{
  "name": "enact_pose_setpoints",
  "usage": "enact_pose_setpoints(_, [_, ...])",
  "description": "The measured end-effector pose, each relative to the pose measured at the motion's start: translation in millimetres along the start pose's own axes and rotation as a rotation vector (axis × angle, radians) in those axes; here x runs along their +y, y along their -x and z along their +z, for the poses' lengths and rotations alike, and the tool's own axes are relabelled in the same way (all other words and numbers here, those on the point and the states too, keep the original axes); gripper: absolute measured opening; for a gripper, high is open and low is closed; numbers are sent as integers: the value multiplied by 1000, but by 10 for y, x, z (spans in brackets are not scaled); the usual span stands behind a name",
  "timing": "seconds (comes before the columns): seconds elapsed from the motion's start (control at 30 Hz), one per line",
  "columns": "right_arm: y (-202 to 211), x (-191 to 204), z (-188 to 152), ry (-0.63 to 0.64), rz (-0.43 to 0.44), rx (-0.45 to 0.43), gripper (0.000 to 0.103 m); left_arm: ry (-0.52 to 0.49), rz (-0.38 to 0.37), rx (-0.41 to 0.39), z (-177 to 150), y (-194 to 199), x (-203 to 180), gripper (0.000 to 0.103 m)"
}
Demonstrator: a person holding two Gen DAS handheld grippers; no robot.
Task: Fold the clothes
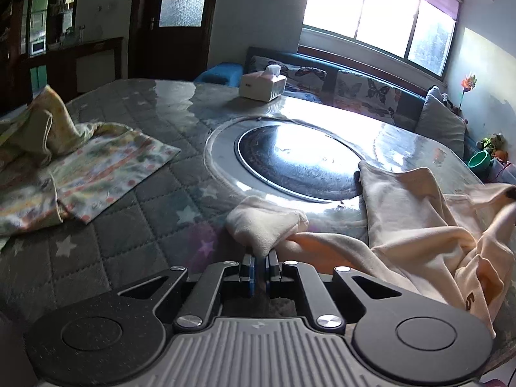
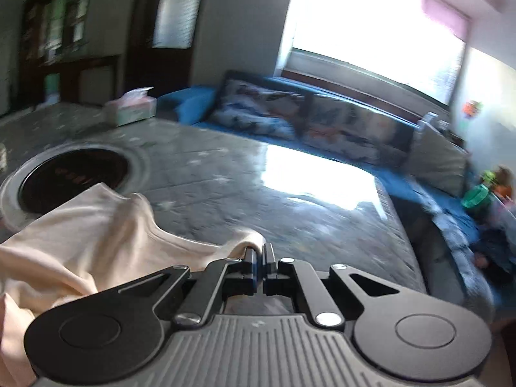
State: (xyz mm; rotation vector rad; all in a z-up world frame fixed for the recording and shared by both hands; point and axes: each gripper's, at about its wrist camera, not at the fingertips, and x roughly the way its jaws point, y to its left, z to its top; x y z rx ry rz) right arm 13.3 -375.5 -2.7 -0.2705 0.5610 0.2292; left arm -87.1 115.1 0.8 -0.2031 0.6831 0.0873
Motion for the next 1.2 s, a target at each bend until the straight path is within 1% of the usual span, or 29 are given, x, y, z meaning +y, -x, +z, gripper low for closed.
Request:
enact_pose_setpoints(0.1, [315, -207, -221, -73, -74, 4, 2, -13, 0, 12, -31, -3, 0, 7])
enact_pose_setpoints(0.23, [616, -402, -558, -167, -132, 59, 2, -19, -10, 13, -57, 35, 2, 7])
enact_pose_setpoints(0.33, [675, -520, -841, -235, -155, 126, 2, -22, -9, 21, -76, 46, 20, 7])
enact_pose_setpoints(0.47, [654, -575, -1104, -283, -178, 209, 2, -23, 1, 37, -107, 59, 69, 7])
enact_pose_setpoints(0.53, [639, -602, -1181, -302, -181, 242, 3, -24, 9, 41, -111, 75, 90, 7])
enact_pose_setpoints(0.6, [644, -619, -1214, -307, -186, 252, 4, -43, 7, 45, -106, 97, 90, 7])
enact_pose_setpoints(0.63, [630, -624, -1215, -304, -185, 261, 7, -52, 5, 48, -104, 108, 91, 8])
enact_pose_setpoints(0.67, [621, -631, -1220, -302, -184, 268, 8, -59, 3, 53, -104, 117, 95, 11])
enact_pose_setpoints(0.7, [641, -649, -1233, -300, -179, 268, 12, -66, 0, 58, -104, 127, 98, 13])
enact_pose_setpoints(0.73, [659, -658, -1225, -300, -171, 271, 19, -73, -2, 62, -104, 138, 102, 13])
enact_pose_setpoints(0.8, [704, -695, -1224, -303, -154, 277, 26, -91, -1, 53, -97, 188, 113, 15])
enact_pose_setpoints(0.9, [784, -784, -1202, -324, -143, 271, 27, -103, -3, 36, -69, 280, 147, 16])
enact_pose_setpoints(0.97, [835, -841, -1188, -337, -136, 268, 31, -98, -16, 20, -23, 351, 190, 17])
enact_pose_setpoints(1.0, [845, -860, -1179, -335, -138, 270, 34, -106, -19, 8, 6, 392, 201, 19])
enact_pose_setpoints(1.03, [855, -879, -1171, -333, -139, 273, 34, -114, -20, -4, 35, 432, 211, 21])
enact_pose_setpoints(1.07, [865, -899, -1162, -332, -141, 275, 34, -124, -7, -16, 67, 463, 213, 28])
enact_pose_setpoints(1.1, [876, -918, -1154, -330, -143, 278, 34, -132, 8, -26, 106, 481, 212, 31])
enact_pose_setpoints(1.2, [906, -975, -1128, -325, -148, 285, 37, -136, 13, -35, 205, 454, 187, 31])
